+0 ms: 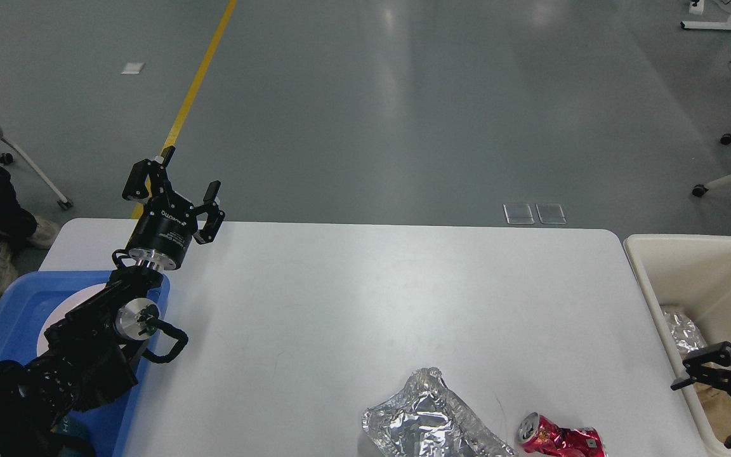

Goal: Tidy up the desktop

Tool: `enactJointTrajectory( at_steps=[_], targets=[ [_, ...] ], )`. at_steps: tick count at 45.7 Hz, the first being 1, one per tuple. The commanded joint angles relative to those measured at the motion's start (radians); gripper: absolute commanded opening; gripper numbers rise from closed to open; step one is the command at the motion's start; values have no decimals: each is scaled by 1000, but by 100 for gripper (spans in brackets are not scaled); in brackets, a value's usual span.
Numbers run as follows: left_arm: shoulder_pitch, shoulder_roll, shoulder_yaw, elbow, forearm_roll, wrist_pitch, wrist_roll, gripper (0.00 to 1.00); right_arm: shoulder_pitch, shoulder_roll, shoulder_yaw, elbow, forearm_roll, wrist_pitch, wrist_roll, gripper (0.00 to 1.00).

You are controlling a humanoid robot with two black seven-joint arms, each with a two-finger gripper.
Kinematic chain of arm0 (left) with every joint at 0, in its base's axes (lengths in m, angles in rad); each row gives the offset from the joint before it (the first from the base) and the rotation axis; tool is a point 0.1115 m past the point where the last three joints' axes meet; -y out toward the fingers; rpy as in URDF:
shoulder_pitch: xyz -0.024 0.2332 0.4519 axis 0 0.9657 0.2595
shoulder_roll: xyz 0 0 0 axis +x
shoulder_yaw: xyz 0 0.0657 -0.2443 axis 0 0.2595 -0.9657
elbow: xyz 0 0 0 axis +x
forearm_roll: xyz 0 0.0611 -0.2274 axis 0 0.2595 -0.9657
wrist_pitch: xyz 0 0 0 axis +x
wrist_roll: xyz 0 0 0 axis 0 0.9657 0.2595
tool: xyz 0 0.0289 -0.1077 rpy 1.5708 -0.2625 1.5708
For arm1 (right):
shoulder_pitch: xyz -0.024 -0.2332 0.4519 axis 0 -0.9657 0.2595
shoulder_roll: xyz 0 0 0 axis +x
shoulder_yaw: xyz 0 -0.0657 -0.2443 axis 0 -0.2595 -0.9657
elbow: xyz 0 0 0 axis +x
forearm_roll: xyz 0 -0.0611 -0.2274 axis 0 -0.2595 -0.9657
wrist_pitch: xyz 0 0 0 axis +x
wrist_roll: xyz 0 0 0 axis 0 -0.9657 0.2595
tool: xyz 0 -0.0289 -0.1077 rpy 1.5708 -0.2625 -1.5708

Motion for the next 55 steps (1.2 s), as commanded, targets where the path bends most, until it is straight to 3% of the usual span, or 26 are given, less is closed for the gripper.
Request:
enactJointTrajectory(
  at_steps=[1, 9, 48, 52, 55],
  targets=[
    [0, 0, 0, 0, 0, -1, 0, 97, 2, 6, 24, -10, 2, -15, 0, 100],
    [0, 0, 0, 0, 1, 0, 0, 97, 1, -1, 119, -10, 2, -88, 0, 100],
    [0, 0, 0, 0, 0, 0, 0, 97, 42, -23, 97, 25, 2, -88, 3, 100],
    [0, 0, 0, 0, 0, 0, 0, 96, 50, -21, 106, 7, 8, -133, 5, 100],
    [0, 0, 0, 0, 0, 0, 0, 96, 56, -20, 111, -3, 13, -231, 6, 100]
  ],
)
